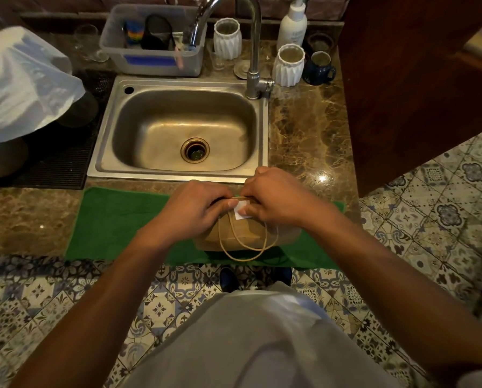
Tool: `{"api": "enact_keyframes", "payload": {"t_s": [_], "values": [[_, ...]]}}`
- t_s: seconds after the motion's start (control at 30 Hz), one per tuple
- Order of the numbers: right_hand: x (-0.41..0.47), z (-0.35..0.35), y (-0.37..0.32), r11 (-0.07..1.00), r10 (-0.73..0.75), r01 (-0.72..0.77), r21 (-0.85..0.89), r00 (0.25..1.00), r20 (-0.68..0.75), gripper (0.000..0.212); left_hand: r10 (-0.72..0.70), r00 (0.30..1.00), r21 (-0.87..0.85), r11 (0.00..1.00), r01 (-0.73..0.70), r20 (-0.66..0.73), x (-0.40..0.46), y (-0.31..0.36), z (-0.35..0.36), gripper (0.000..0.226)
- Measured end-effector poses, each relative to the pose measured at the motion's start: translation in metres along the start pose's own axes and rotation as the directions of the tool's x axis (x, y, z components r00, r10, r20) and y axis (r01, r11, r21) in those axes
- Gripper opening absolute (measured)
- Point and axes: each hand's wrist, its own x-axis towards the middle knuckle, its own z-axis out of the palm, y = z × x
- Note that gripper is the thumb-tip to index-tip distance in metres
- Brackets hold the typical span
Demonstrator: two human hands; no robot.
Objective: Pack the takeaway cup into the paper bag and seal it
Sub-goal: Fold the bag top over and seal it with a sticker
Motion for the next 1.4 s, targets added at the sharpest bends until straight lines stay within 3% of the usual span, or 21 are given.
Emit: {"api": "enact_keyframes", "payload": {"t_s": [0.17, 0.33, 0.63, 0.8, 1.17, 1.4], "values": [[0.002, -0.003, -0.001, 0.998, -0.043, 0.046, -0.05, 0.998, 0.049, 0.031, -0.035, 0.999, -0.102, 0.994, 0.035, -0.005, -0.002, -0.004, -0.003, 0.028], [0.004, -0.001, -0.003, 0.997, -0.038, 0.035, -0.064, 0.999, -0.033, 0.049, -0.034, 0.999, -0.08, 0.996, 0.037, 0.038, 0.0, -0.001, -0.005, 0.031], [0.008, 0.008, -0.014, 0.999, -0.007, 0.004, -0.05, 0.998, -0.062, 0.047, -0.029, 0.998, -0.016, 0.999, 0.03, 0.058, 0.008, 0.002, -0.005, 0.03], [-0.002, 0.004, 0.003, 0.999, 0.027, -0.028, -0.017, 0.999, -0.03, 0.032, -0.013, 0.997, -0.004, 1.0, 0.014, 0.072, 0.011, -0.001, -0.007, 0.028], [-0.002, 0.0, 0.009, 0.997, 0.063, -0.062, 0.039, 0.998, -0.003, 0.035, -0.011, 0.998, 0.016, 1.0, 0.01, 0.06, 0.008, -0.003, -0.005, 0.031], [0.004, 0.001, -0.001, 0.994, 0.105, -0.102, 0.037, 0.99, -0.095, 0.036, -0.009, 0.999, 0.066, 0.998, 0.006, 0.036, 0.011, 0.001, -0.001, 0.031]]}}
